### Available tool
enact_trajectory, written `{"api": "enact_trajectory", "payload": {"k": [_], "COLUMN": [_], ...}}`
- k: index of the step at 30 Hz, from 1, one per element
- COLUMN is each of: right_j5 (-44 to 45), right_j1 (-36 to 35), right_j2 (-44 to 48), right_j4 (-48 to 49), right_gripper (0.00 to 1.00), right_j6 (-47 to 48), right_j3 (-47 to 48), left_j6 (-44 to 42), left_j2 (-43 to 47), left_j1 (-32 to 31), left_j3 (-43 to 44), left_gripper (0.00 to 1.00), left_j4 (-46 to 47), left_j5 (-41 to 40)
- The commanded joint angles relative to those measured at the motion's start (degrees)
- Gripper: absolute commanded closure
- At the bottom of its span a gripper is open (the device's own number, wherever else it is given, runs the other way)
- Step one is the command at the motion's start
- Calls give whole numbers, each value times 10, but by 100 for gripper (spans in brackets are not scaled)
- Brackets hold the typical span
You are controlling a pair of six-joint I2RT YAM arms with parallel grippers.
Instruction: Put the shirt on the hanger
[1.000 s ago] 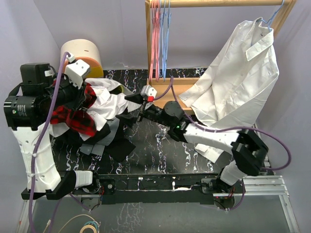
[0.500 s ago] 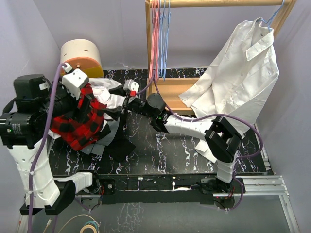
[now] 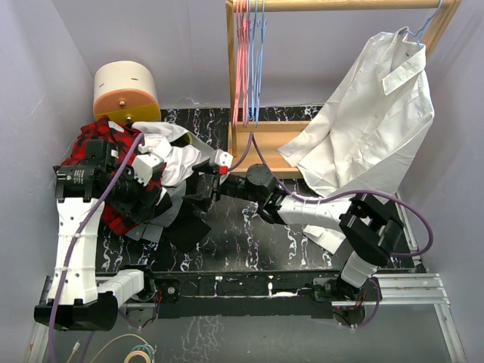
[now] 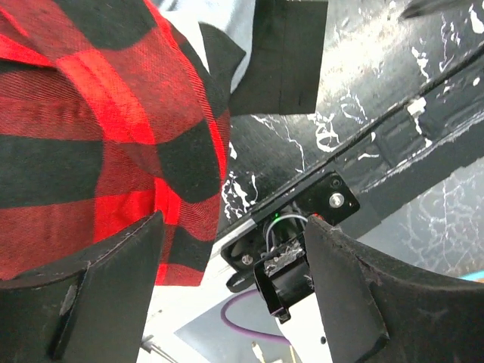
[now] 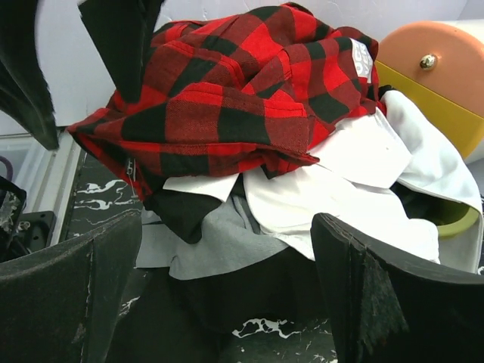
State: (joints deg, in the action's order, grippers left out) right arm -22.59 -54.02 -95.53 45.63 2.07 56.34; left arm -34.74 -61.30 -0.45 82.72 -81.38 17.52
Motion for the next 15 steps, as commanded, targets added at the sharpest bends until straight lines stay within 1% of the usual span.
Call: {"api": "enact_trajectory", "payload": {"k": [1, 5, 7, 9, 10, 12, 13, 15], "right_j5": [11, 16, 12, -1, -10, -24, -31, -53], "right_j1": [2, 2, 2, 3, 2, 2, 2, 2], "right_j2": [41, 40, 38, 34, 31, 28, 27, 29], "right_j4": [41, 54, 54, 40, 28, 2, -6, -8], "right_gripper": [2, 2, 2, 2, 2, 2, 2, 2], "right_j6": [-19, -30, -32, -30, -25, -4, 13, 74], "right_j3": [-26, -40, -38, -27, -18, -2, 3, 8], "left_j6": [-26, -38, -33, -28, -28, -25, -24, -24], "left_j2": [6, 9, 13, 17, 19, 20, 19, 20], "left_j1": [3, 3, 3, 3, 3, 2, 3, 3], "left_j3": [-42, -101, -130, -153, -158, -149, -134, -86], "left_gripper": [28, 32, 38, 50, 60, 92, 100, 100], "left_j4": [-6, 5, 37, 71, 84, 106, 110, 111], "left_j5": [-3, -35, -63, -100, -114, -140, -144, -140]}}
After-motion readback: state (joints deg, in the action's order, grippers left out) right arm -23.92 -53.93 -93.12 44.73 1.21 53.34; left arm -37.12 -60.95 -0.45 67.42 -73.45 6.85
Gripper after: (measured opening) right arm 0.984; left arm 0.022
